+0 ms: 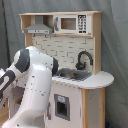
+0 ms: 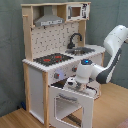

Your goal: Play with the kitchen

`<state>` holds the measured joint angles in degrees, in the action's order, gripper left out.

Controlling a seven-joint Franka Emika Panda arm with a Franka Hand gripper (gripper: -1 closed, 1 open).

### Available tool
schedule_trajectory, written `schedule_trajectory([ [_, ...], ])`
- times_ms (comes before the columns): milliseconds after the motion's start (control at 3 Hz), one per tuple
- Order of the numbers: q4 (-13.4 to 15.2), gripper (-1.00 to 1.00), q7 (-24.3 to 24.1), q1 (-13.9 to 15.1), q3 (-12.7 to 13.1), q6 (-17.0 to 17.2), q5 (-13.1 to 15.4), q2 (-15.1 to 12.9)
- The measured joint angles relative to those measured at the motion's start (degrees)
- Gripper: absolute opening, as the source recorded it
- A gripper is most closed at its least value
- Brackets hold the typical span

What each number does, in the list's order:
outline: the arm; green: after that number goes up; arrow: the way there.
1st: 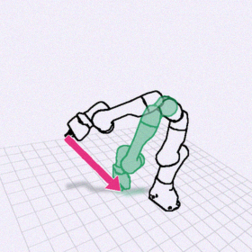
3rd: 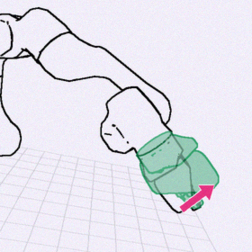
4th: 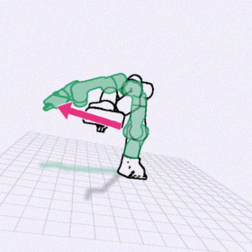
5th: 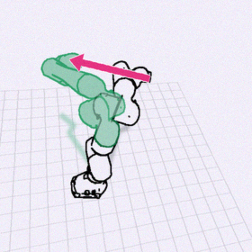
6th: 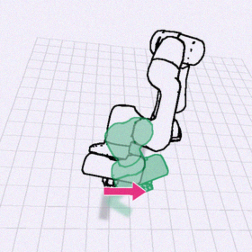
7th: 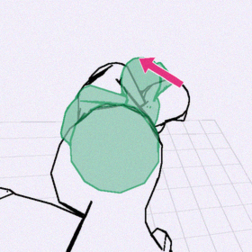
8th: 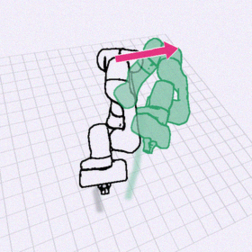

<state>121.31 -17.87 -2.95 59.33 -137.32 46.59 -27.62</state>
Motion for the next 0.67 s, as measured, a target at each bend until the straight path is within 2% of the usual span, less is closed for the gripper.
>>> schedule_trajectory([
  [333,-2.97,-1.00,0.00,-3.68,-2.65,1.09,0.27,-1.62],
  [667,-6.46,-1.00,0.00,-6.93,-4.15,3.37,1.03,-3.47],
])
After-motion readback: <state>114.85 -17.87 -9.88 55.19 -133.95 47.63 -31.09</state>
